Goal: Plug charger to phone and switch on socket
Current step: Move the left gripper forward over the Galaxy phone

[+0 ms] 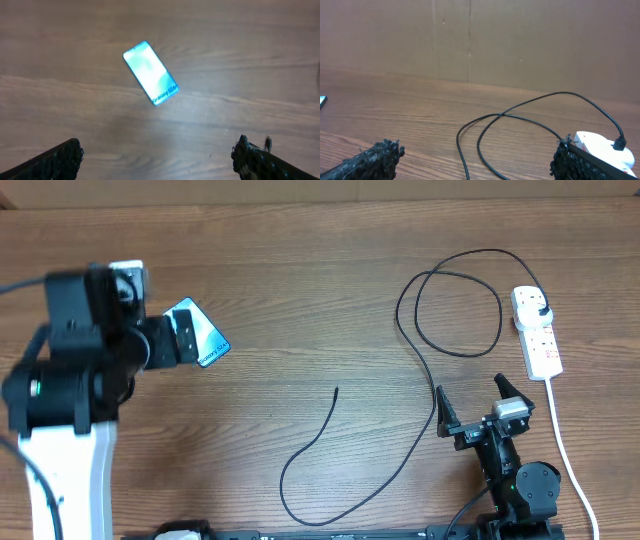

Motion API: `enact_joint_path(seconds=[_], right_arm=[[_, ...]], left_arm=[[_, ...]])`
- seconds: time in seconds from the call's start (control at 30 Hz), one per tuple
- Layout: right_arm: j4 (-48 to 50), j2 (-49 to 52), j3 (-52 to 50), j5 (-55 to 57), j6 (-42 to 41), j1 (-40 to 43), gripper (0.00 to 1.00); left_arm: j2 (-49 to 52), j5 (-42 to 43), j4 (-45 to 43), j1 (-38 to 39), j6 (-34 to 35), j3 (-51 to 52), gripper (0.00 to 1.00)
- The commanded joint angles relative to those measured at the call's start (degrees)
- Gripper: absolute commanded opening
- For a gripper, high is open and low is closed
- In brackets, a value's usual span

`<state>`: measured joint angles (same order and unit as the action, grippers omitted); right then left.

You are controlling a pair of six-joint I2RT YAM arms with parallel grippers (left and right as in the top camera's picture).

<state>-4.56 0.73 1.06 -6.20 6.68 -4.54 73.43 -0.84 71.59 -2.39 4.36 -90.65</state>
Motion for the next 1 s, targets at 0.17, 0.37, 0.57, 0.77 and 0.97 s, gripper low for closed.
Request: enact_joint_path(seconds=[0.17,0.37,0.57,0.77,0.97], right_arm=[[0.26,-0.61,-0.61,-0.28,0.26,-0.28,1.0],[0.26,-0.61,-0.61,-0.28,0.26,-0.28,1.0],[0.26,-0.61,-0.61,-0.28,0.26,-0.28,1.0],[0.26,-0.61,-0.61,-0.28,0.26,-0.28,1.0],[0.26,-0.61,-0.61,-0.28,0.26,-0.28,1.0]], left_arm=[[8.61,2.75,3.63,-0.2,0.98,-4.0,0.99],[13.25,5.4,3.72,-0.2,1.01,-4.0,0.99],[16.81,7.63,5.22,-0.2,0.98,-4.0,0.58],[18.8,8.31,5.77,-0.2,1.03,-4.0,0.19],[19.1,10.99,6.4,-0.2,1.01,-4.0,1.0]])
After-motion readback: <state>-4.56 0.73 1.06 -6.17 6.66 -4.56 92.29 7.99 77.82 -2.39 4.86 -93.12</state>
